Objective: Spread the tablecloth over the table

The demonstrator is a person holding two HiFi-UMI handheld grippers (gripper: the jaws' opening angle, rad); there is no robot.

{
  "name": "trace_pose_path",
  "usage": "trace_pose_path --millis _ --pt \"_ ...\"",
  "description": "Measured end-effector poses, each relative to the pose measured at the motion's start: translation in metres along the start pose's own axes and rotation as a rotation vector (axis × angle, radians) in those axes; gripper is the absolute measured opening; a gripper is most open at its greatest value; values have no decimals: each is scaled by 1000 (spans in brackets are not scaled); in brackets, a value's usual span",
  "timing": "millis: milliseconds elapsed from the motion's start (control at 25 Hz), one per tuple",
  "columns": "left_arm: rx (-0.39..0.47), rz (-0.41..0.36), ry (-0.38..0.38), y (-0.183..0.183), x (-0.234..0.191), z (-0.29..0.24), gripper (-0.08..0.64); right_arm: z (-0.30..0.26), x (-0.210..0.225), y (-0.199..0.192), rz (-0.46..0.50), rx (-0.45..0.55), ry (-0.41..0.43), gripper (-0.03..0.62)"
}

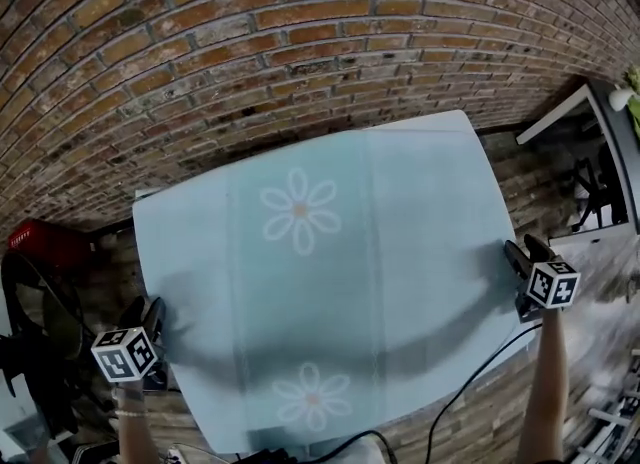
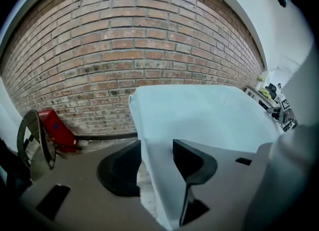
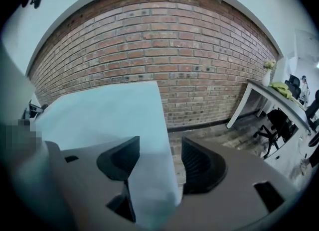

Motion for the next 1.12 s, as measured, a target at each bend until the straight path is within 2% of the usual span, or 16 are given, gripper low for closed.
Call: trace_pose_path --millis 200,400,560,800,1120 --pt "-13 -58 -42 -3 13 1 210 8 3 -18 -5 23 6 256" --pt "-12 -86 -32 -3 16 1 206 2 -4 -13 40 1 29 196" --pt "-19 -133 -19 2 22 -2 132 -10 -15 -3 71 34 -1 135" --pt "-2 -91 16 7 20 -5 132 -32 -22 21 88 37 -5 127" --pt "18 -94 60 20 17 -16 97 -67 -40 55 138 50 -4 107"
Point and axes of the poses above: the fingertips, and each gripper's own axes: z backward along the fingers, x to its right, y out of its top, the point moved 6 cm from there along z, backward along the fingers, and after that the axes turned 14 degrees about -z, right-handed, at the moved point
